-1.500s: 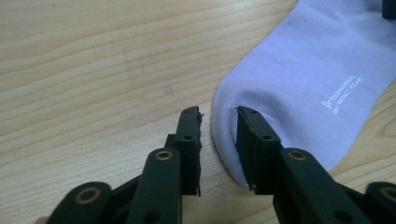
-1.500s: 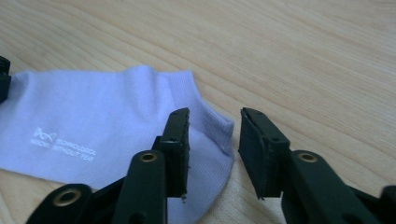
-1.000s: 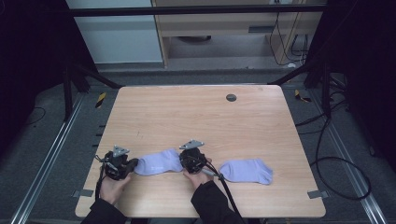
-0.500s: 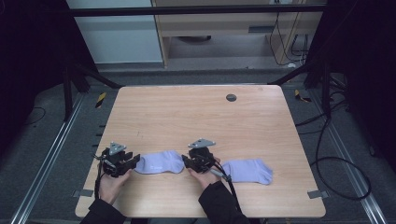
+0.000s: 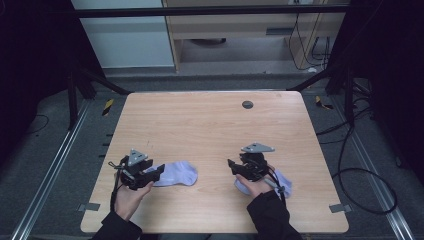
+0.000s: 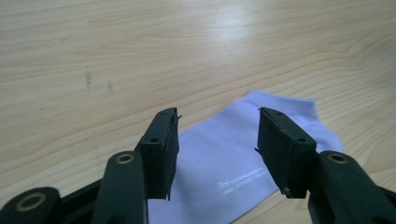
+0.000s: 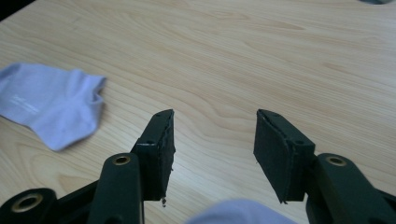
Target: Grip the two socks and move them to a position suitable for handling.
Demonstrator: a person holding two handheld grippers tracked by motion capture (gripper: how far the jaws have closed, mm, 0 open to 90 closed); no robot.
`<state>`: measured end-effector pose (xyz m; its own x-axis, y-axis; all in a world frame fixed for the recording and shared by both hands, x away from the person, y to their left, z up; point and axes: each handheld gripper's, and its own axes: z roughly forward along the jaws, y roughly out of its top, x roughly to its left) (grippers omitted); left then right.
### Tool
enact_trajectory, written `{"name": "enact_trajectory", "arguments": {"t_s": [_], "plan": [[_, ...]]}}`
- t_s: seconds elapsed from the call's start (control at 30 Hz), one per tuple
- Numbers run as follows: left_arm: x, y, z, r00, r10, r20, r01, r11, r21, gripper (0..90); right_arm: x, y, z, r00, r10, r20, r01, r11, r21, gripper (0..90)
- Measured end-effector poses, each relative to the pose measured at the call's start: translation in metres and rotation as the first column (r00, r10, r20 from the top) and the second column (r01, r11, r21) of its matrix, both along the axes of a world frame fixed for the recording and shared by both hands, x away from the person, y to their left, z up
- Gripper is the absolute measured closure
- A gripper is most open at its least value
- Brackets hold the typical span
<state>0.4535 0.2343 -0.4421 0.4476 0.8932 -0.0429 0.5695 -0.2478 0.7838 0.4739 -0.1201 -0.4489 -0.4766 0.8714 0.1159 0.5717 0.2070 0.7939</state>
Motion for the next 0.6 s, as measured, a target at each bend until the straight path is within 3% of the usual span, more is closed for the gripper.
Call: {"name": "enact_trajectory", "arguments": {"t_s": [0.07,0.1,0.2,0.23,0.33,0.6], "plan": [[0.0,-0.005,0.001,1.0,-0.009,0.0,0.009,1.0,-0.005,46.6,-0.001,-0.006,0.0,1.0,-0.008,0.001,0.008,1.0,-0.005,48.2],[0.001,-0.014,0.003,0.9997,-0.026,-0.001,0.026,0.9996,-0.007,46.3,-0.004,-0.02,0.001,0.9997,-0.024,-0.003,0.024,1.0,-0.016,48.2],[0.001,-0.024,0.004,0.9991,-0.042,-0.002,0.042,0.9991,-0.006,46.0,-0.007,-0.031,0.001,0.9995,-0.033,-0.002,0.033,0.999,-0.028,48.2],[0.001,-0.033,0.004,0.9984,-0.056,-0.006,0.056,0.9984,-0.004,46.0,-0.012,-0.044,0.002,0.9987,-0.05,0.0,0.05,0.998,-0.035,48.2],[0.002,-0.044,0.004,0.9973,-0.072,-0.012,0.072,0.9974,-0.008,46.1,-0.018,-0.06,0.001,0.9977,-0.068,-0.002,0.068,0.997,-0.043,48.3],[0.003,-0.089,0.002,0.9889,-0.146,-0.028,0.146,0.9893,-0.006,47.0,-0.034,-0.099,-0.005,0.9928,-0.117,-0.026,0.115,0.991,-0.066,48.4]]}}
